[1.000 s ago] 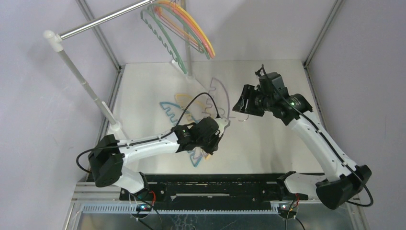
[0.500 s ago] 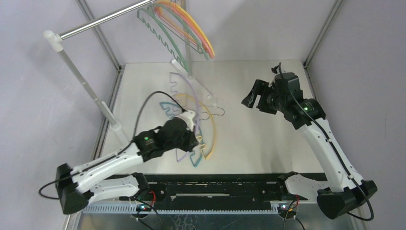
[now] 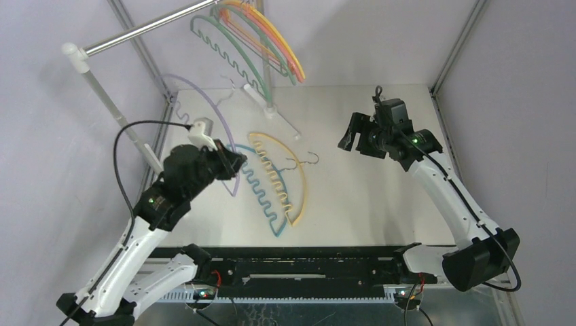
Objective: Organize the hangers
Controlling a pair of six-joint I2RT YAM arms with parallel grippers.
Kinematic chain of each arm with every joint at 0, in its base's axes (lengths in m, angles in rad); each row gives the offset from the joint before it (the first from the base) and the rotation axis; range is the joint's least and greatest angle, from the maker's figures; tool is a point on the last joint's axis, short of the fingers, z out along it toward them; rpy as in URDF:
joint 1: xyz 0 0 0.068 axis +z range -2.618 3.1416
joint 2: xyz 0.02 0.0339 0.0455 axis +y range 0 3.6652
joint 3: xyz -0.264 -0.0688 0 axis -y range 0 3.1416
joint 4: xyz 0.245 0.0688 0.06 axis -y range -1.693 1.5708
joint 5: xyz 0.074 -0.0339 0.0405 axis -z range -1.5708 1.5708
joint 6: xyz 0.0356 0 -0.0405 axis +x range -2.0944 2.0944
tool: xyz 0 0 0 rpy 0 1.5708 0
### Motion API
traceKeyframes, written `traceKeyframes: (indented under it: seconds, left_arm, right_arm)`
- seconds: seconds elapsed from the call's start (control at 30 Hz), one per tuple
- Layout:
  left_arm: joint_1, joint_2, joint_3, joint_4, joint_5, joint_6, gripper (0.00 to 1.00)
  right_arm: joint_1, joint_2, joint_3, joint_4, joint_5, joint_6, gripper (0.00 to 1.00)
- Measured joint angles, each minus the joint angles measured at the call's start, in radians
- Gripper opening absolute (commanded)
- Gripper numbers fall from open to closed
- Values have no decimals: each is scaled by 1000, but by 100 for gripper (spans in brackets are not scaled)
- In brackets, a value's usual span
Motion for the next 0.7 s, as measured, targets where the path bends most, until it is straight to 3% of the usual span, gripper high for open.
traceKeyframes:
  seconds: [0.17,0.33,0.53,0.7]
  left_arm:
    - [202,69,152,97,126,12,0]
    - [332,184,303,204,237,5,0]
    - [429,360,432,256,327,-53,0]
    - [462,444,450,352,369,-85,0]
  right_arm:
    - [-8,6,-17,14,17,-21,86]
    - [-21,52,-32,20,21,-34,86]
    - [-27,128,-33,33,3,-35,83]
    - [-35,152,-33,39,-14,-35,83]
